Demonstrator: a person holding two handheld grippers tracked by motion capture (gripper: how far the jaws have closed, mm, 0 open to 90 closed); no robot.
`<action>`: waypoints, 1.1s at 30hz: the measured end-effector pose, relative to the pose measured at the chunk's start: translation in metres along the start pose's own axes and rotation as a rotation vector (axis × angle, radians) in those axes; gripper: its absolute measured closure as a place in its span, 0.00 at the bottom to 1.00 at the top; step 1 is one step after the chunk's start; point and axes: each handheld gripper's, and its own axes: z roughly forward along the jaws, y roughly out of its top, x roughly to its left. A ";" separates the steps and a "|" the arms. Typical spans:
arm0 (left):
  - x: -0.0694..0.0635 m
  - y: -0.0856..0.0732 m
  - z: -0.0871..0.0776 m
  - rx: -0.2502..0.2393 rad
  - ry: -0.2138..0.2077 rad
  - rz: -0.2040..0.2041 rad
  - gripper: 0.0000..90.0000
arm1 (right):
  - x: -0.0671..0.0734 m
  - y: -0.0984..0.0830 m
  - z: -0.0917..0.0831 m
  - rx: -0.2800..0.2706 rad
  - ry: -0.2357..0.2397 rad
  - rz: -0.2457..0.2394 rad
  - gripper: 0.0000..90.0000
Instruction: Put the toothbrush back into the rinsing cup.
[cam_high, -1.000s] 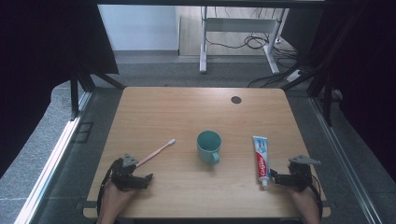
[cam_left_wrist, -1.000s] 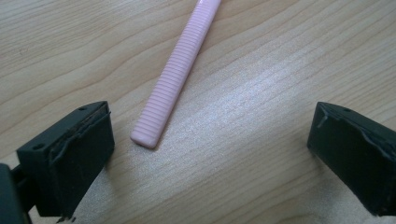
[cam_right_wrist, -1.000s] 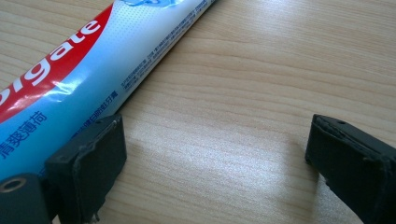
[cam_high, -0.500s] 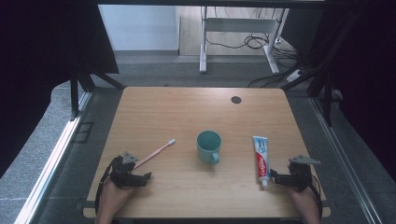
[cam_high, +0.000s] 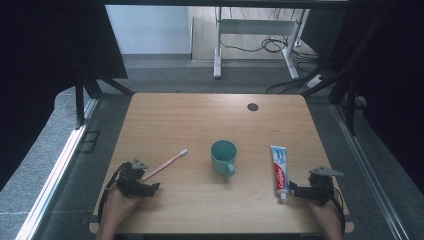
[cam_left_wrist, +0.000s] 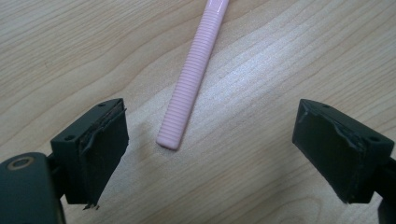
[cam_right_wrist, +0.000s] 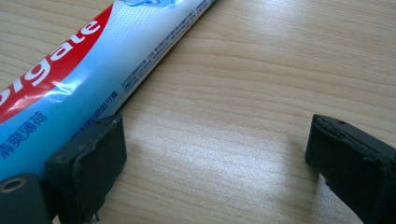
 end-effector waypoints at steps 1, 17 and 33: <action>0.000 0.001 0.000 0.009 -0.003 0.005 0.13 | 0.000 0.000 0.000 0.000 0.000 0.000 0.05; 0.008 0.014 0.003 0.123 -0.015 0.064 0.15 | 0.000 0.000 0.000 0.000 -0.001 0.000 0.05; 0.012 0.035 0.008 0.190 -0.032 0.116 0.21 | 0.000 0.000 0.000 0.000 0.000 -0.001 0.05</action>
